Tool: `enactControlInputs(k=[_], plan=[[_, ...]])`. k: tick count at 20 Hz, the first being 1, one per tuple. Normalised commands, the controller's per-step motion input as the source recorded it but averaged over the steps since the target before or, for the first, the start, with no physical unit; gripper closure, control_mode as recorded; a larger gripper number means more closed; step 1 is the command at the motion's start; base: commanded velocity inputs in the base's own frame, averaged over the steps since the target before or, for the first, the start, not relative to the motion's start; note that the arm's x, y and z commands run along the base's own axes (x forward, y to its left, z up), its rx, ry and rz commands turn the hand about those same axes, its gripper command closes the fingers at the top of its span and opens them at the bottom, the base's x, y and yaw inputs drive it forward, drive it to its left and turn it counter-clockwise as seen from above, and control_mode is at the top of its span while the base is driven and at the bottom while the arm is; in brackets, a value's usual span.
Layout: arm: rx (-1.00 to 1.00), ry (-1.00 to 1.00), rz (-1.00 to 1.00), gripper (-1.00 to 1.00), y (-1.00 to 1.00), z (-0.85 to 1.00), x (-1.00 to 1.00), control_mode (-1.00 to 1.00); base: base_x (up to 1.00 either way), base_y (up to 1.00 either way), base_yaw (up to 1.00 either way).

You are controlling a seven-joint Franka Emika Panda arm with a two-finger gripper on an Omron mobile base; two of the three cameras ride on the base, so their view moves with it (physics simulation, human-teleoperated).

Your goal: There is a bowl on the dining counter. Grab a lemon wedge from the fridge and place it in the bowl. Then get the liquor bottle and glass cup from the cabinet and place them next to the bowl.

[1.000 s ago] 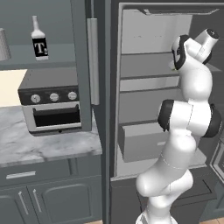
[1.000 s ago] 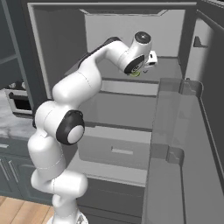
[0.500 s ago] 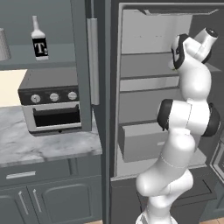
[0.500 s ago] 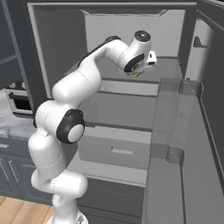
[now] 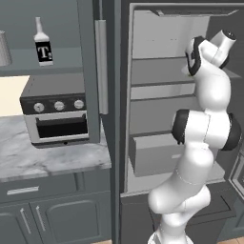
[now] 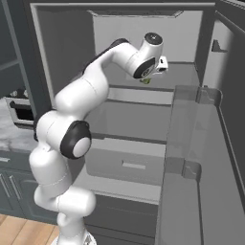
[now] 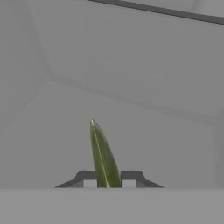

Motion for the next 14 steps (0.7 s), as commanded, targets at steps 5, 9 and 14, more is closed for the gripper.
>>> enactControlInputs(k=[5,9,14], plan=[[0.0,-0.14,0.0,1.0,0.35,0.06,-0.59,-1.0,0.0,0.0,0.0],[0.0,-0.14,0.0,1.0,0.33,0.31,-0.73,-1.0,0.0,0.0,0.0],[0.0,-0.17,0.0,1.0,0.44,0.2,-0.98,-1.0,0.0,0.0,0.0]])
